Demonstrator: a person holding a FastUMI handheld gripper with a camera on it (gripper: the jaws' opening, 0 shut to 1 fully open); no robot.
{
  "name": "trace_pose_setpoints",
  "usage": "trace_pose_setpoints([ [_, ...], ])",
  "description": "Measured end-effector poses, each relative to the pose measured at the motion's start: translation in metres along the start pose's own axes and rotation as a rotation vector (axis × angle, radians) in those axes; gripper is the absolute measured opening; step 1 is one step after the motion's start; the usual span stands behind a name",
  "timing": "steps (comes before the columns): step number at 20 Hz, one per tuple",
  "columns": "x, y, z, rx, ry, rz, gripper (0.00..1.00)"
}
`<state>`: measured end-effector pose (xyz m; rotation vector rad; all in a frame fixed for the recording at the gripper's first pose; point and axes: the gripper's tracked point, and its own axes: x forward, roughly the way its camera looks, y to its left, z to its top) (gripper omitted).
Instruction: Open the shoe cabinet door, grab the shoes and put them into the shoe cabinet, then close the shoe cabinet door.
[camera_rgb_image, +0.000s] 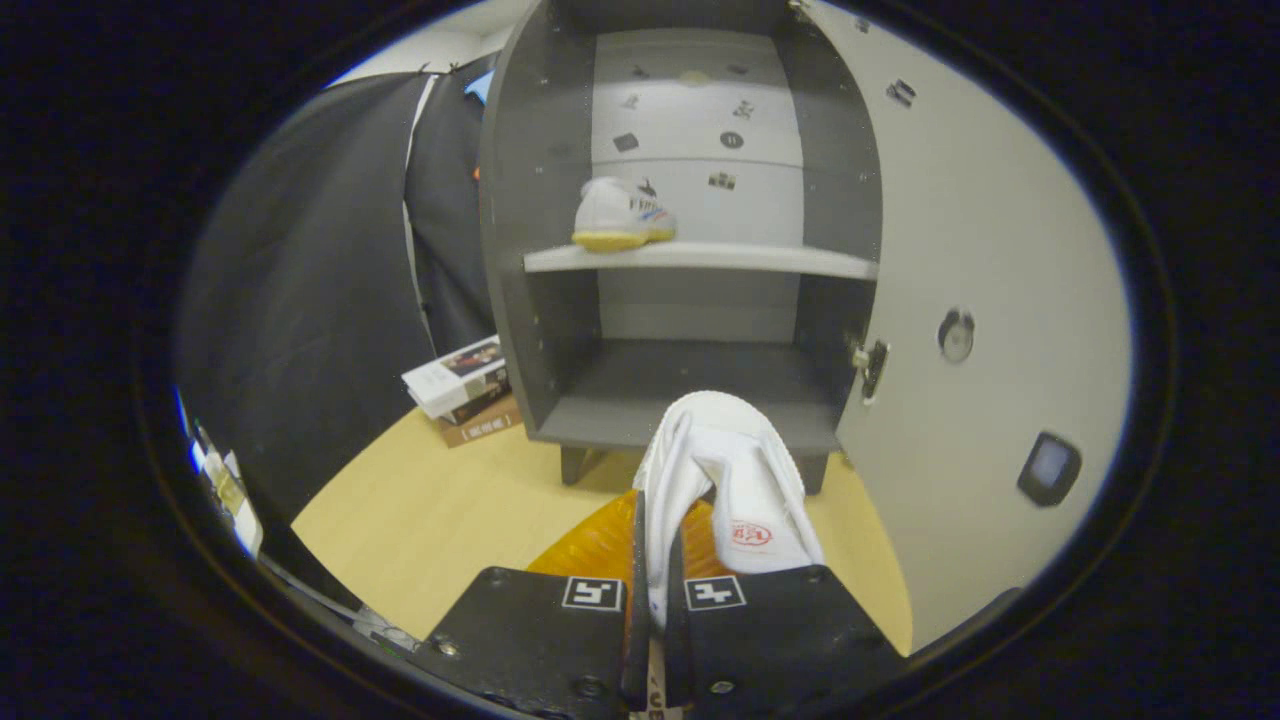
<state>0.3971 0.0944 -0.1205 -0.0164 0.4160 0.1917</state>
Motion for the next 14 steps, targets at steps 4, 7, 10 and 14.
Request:
trace_pose_setpoints([
  [4, -0.001, -0.007, 0.079, -0.050, -0.106, -0.019, 0.10],
  [7, 0.007, -0.010, 0.133, -0.059, -0.160, -0.026, 0.10],
  [10, 0.023, -0.016, 0.177, -0.073, -0.212, -0.042, 0.09],
  [14, 0.060, -0.021, 0.226, -0.074, -0.259, -0.057, 0.10],
])
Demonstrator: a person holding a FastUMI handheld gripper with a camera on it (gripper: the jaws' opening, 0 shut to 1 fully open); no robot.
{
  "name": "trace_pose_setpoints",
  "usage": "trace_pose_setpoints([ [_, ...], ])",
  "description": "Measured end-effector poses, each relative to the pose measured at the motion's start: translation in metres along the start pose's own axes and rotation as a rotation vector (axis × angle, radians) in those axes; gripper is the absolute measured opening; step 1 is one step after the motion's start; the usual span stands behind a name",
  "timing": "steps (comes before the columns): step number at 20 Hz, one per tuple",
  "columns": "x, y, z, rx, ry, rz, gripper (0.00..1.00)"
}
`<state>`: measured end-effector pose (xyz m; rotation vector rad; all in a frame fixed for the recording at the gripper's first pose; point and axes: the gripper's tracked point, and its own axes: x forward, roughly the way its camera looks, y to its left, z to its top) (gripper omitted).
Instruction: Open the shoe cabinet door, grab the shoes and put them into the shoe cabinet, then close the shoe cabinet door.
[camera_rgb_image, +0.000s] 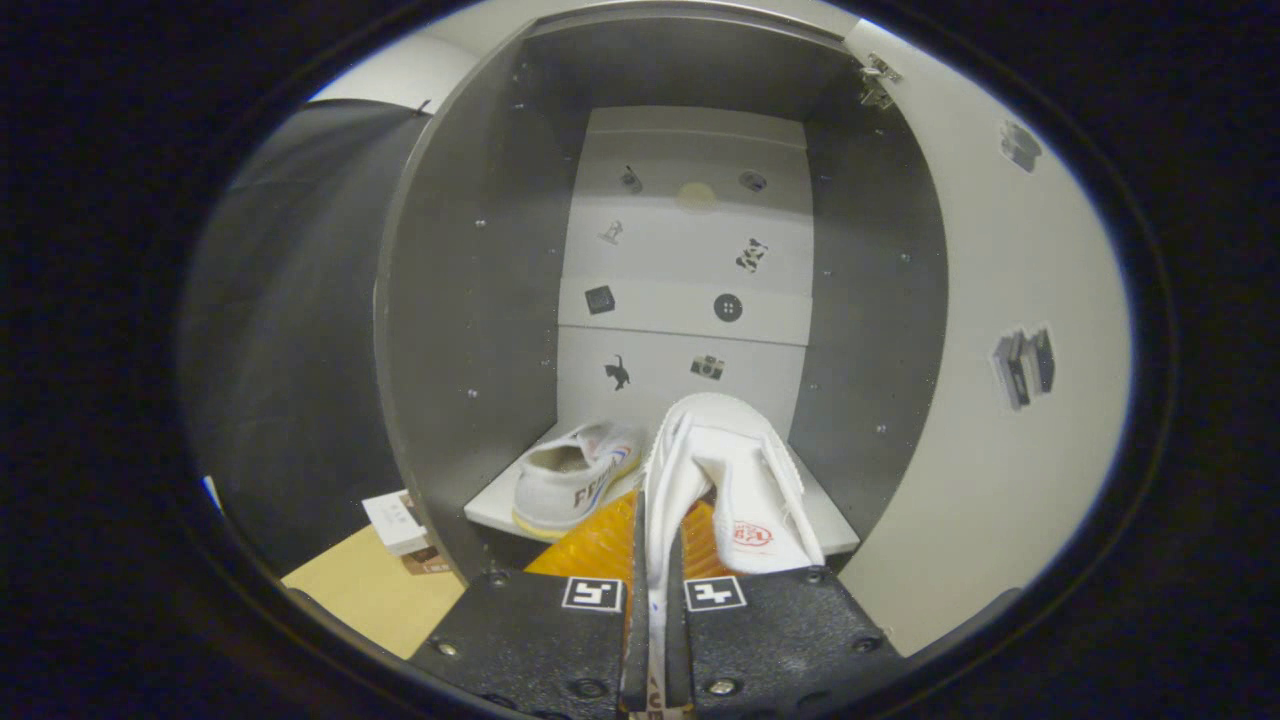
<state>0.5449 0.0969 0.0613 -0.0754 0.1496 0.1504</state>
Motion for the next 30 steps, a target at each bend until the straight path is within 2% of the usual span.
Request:
trace_pose_setpoints([
  [7, 0.081, -0.018, 0.041, -0.004, -0.040, -0.033, 0.09],
  [13, 0.138, -0.025, 0.032, -0.004, -0.009, -0.043, 0.09],
  [19, 0.156, -0.032, 0.012, 0.003, 0.044, -0.053, 0.09],
  [22, 0.166, -0.021, -0.003, 0.035, 0.135, -0.022, 0.10],
  [26, 0.177, -0.025, -0.014, 0.062, 0.206, -0.050, 0.10],
  [30, 0.185, -0.021, -0.027, 0.094, 0.293, -0.039, 0.10],
])
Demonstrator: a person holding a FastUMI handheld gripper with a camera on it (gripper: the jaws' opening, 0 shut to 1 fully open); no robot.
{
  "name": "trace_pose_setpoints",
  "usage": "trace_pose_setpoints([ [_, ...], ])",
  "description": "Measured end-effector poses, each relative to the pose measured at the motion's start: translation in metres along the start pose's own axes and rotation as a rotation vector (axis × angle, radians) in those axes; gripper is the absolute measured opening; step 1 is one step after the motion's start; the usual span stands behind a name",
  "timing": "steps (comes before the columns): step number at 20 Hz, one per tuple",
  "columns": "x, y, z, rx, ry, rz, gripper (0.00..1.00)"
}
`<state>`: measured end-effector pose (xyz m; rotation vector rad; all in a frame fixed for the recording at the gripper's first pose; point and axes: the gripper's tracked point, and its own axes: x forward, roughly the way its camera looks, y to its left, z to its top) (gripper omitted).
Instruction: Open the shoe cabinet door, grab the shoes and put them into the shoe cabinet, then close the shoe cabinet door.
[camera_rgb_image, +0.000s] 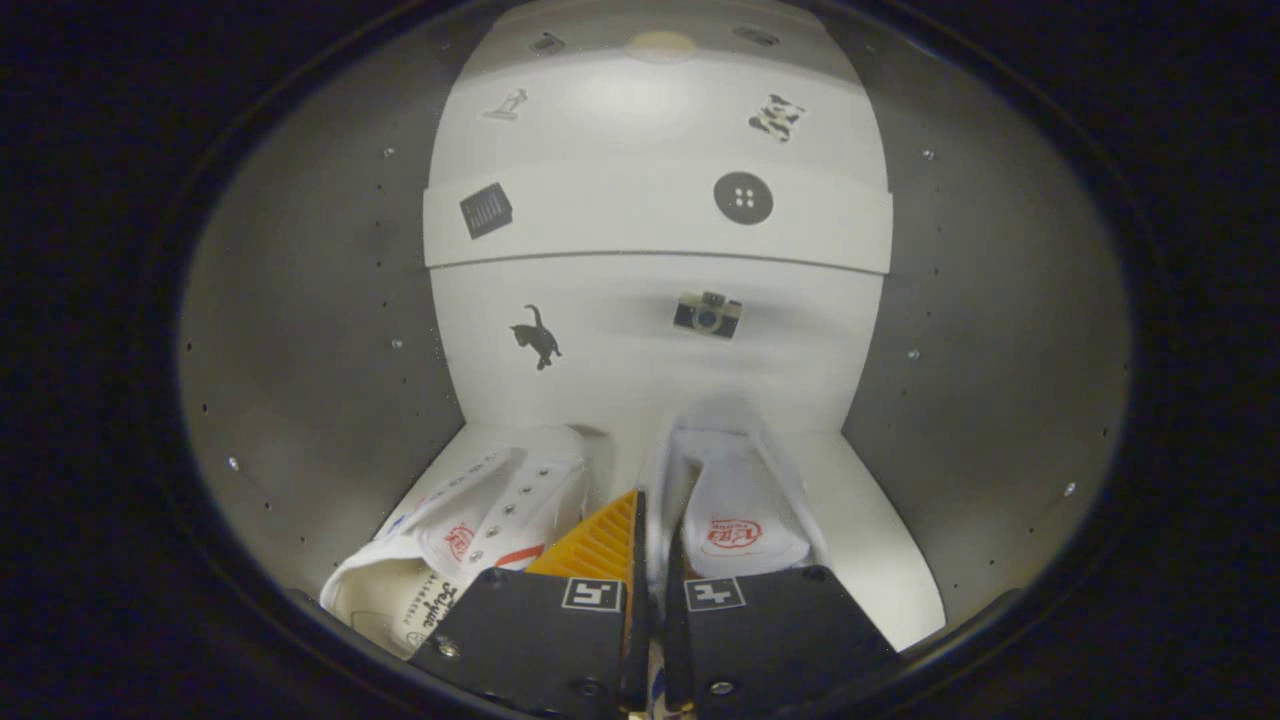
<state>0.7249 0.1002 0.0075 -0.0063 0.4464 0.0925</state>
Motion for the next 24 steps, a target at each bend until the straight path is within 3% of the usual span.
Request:
trace_pose_setpoints([
  [9, 0.004, 0.005, -0.008, 0.075, 0.090, -0.018, 0.10],
  [15, -0.013, -0.003, -0.010, 0.045, 0.094, -0.065, 0.15],
  [24, -0.076, -0.001, -0.014, 0.013, 0.018, -0.084, 0.80],
])
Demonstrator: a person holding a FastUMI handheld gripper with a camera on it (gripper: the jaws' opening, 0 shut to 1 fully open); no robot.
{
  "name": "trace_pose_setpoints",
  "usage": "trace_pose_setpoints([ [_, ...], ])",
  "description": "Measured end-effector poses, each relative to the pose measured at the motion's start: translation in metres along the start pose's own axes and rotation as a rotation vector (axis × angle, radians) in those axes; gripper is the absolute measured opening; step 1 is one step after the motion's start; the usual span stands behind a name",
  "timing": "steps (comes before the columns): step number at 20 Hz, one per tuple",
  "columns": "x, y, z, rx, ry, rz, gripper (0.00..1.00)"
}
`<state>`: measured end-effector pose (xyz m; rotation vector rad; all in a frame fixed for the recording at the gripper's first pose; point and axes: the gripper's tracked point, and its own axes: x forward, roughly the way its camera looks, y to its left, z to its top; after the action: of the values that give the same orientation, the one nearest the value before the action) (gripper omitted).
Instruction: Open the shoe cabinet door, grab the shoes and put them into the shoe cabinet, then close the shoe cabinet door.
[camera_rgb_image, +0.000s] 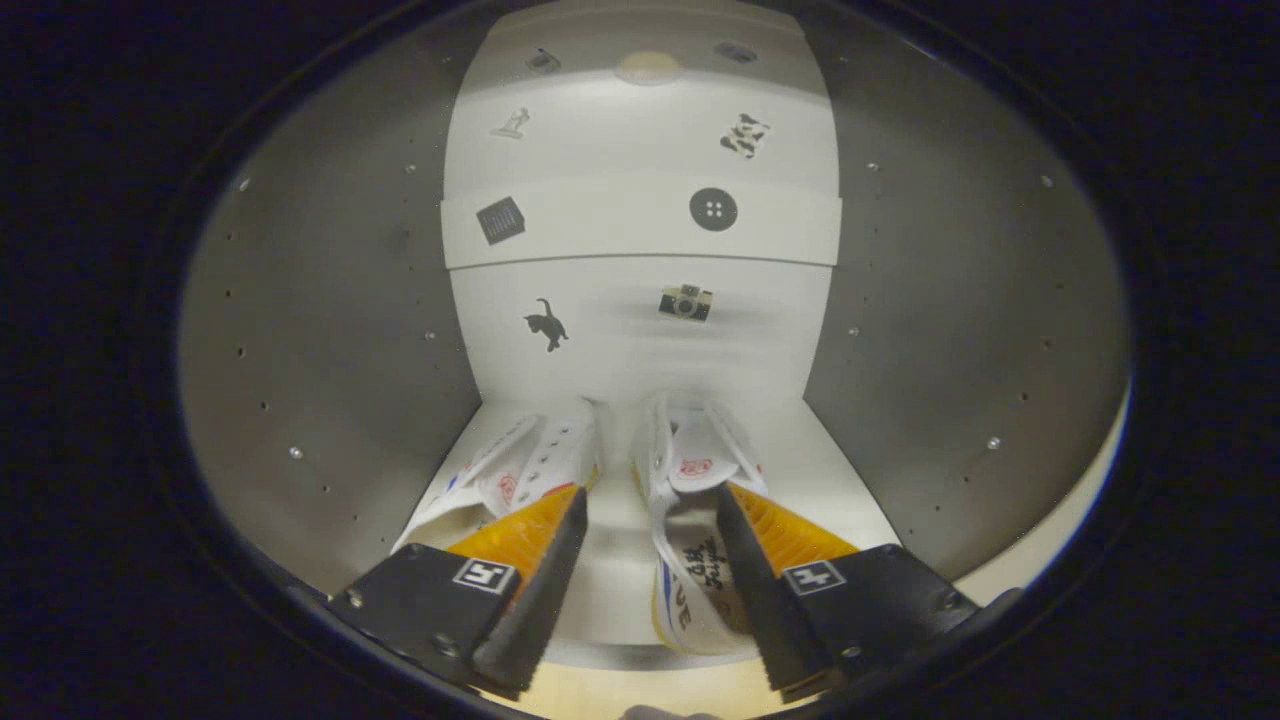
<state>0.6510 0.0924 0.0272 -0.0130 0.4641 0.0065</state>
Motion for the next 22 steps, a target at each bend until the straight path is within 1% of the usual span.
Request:
trace_pose_setpoints([
  [1, -0.007, -0.001, -0.002, 0.000, -0.001, -0.002, 0.90],
  [2, -0.013, 0.000, -0.001, 0.004, -0.010, -0.004, 0.95],
  [4, -0.027, -0.002, -0.001, 0.012, -0.032, -0.020, 0.95],
  [7, -0.051, 0.002, -0.007, 0.021, -0.034, -0.016, 0.96],
  [10, -0.080, 0.005, -0.012, 0.044, -0.064, -0.019, 0.96],
  [12, -0.099, 0.007, -0.028, 0.053, -0.055, -0.026, 0.96],
  [13, -0.112, 0.010, -0.033, 0.056, -0.057, -0.016, 0.98],
  [14, -0.126, 0.012, -0.038, 0.053, -0.062, -0.013, 0.99],
  [18, -0.201, 0.018, -0.060, 0.049, -0.115, 0.002, 0.99],
  [22, -0.294, 0.018, -0.078, 0.036, -0.184, 0.037, 0.99],
])
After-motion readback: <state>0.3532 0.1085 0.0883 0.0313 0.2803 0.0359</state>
